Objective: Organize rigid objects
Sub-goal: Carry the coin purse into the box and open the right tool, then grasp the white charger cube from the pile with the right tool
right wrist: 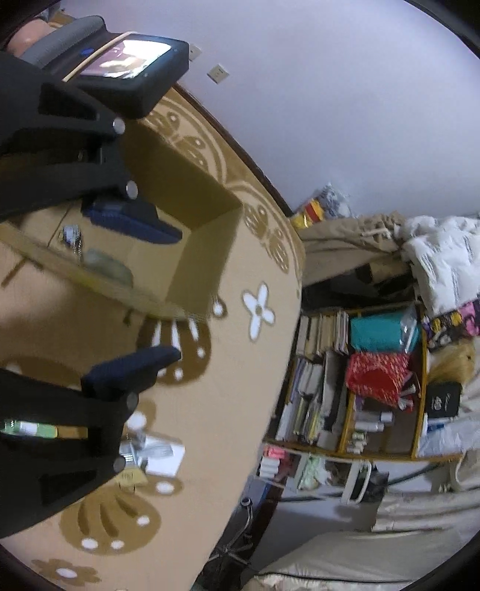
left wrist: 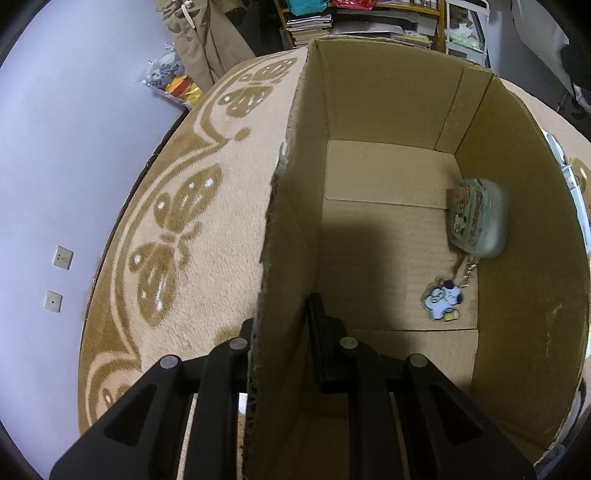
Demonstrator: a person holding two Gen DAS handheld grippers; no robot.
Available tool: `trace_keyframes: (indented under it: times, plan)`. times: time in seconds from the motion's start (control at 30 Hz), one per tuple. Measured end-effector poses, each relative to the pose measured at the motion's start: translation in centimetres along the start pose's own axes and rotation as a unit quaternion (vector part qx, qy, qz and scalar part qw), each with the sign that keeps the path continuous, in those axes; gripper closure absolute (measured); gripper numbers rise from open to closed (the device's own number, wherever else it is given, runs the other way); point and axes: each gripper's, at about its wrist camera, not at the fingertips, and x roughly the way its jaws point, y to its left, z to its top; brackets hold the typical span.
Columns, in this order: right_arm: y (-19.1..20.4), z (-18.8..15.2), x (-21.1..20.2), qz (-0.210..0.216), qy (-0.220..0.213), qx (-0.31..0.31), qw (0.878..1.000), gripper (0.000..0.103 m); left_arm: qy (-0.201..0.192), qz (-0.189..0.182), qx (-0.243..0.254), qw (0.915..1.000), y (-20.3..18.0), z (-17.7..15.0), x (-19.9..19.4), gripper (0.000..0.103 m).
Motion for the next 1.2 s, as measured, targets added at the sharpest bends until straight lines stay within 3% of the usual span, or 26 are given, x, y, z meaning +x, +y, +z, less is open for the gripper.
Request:
trace_keyframes:
  times: [0.07, 0.4, 0.6, 0.83, 1.1, 1.13, 1.2]
  plan:
    - [-1.4, 0.1, -0.4, -0.015, -0.004, 0.008, 1.000, 0.029, 0.000, -0.002, -0.002, 1.0000, 0.1, 0.0, 0.0, 0.089]
    - [-10.0, -2.5, -1.3, -0.106, 0.034, 0.044, 0.993, 0.029, 0.007, -0.006, -0.009, 0.9999, 0.4, -0.1, 0.0, 0.089]
    - [-15.1, -4.9, -1.1, -0.136, 0.055, 0.089, 0.985, 0.028, 0.007, -0.004, -0.009, 0.9999, 0.2, -0.2, 0.1, 0.089]
    - [-18.4, -8.0, -0.3, -0.148, 0.091, 0.129, 0.976, 0.029, 0.008, -0.001, -0.007, 0.9999, 0.2, -0.1, 0.1, 0.089]
    - [-19.1, -10.5, 1.2, -0.149, 0.125, 0.142, 0.971, 0.029, 0.008, 0.000, -0.006, 1.0000, 0.1, -0.4, 0.1, 0.089]
    - [-19.1, -10.9, 1.5, -0.151, 0.130, 0.143, 0.969, 0.031, 0.007, 0.000, -0.008, 0.9999, 0.1, -0.4, 0.1, 0.089]
    - [-19.2, -11.3, 2.1, -0.158, 0.146, 0.139, 0.967, 0.053, 0.004, 0.002, -0.009, 1.0000, 0.1, -0.4, -0.1, 0.089]
